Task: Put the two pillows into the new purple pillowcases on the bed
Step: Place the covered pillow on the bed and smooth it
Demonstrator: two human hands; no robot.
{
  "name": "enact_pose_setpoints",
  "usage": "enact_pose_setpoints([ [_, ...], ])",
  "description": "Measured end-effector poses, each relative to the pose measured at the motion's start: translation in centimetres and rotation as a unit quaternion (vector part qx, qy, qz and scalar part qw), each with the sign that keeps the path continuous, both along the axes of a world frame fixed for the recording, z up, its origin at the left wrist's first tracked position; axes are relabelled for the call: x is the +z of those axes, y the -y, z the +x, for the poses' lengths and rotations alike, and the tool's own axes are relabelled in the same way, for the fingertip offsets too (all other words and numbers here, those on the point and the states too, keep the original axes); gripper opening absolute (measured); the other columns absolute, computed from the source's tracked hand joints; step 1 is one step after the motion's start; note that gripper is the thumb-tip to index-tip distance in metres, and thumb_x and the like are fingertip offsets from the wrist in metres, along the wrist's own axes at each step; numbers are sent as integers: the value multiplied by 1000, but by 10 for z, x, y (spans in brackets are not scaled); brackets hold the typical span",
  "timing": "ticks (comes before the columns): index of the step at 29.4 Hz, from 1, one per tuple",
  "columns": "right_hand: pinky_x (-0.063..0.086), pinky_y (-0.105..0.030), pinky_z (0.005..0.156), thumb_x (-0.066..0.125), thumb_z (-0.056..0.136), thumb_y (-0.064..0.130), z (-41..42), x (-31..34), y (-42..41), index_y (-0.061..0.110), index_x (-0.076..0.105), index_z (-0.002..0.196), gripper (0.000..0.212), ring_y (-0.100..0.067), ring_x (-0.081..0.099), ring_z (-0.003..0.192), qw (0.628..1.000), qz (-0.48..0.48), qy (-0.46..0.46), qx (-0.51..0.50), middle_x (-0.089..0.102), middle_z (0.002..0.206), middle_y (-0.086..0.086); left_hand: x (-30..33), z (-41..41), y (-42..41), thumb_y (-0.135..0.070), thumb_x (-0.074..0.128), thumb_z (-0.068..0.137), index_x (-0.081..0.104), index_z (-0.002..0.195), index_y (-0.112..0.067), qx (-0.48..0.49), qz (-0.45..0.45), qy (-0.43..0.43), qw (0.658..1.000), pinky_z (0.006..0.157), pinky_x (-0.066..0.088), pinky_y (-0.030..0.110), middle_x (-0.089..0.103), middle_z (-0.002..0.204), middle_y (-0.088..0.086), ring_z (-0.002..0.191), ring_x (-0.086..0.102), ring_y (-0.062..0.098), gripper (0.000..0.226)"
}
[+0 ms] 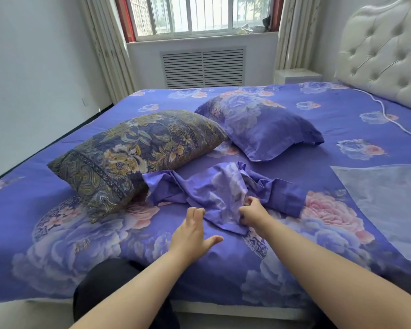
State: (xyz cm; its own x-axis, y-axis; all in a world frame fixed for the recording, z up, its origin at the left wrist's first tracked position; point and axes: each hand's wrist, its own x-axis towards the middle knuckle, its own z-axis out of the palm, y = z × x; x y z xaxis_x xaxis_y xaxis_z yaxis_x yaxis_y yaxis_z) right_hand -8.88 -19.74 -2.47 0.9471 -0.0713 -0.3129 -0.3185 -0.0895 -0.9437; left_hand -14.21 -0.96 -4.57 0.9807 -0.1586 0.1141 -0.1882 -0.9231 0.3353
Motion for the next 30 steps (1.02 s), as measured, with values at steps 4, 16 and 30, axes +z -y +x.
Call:
enact_pose_setpoints([
  [4,54,-30,58,31,86,-10,-9,19,-12,10,57,107,39,-24,64,75,988,112,-31,102,65,97,-12,8,13,30,-42,76,73,36,130,-32,-53,-313,-115,941,93,46,24,44,131,-6,116,52,11,70],
  [16,51,-48,90,72,62,37,26,15,-12,12,41,113,65,-27,60,103,986,-30,109,-124,59,114,-13,98,41,44,-4,41,91,60,84,-16,-31,-357,36,933,66,40,28,58,70,-5,65,51,13,24],
  [30,40,-17,45,61,83,7,-38,194,76,5,62,68,15,-12,52,49,960,-95,87,250,58,57,-1,195,57,-89,-26,63,89,59,62,-18,185,-588,147,774,65,43,32,58,55,-2,60,52,17,28],
])
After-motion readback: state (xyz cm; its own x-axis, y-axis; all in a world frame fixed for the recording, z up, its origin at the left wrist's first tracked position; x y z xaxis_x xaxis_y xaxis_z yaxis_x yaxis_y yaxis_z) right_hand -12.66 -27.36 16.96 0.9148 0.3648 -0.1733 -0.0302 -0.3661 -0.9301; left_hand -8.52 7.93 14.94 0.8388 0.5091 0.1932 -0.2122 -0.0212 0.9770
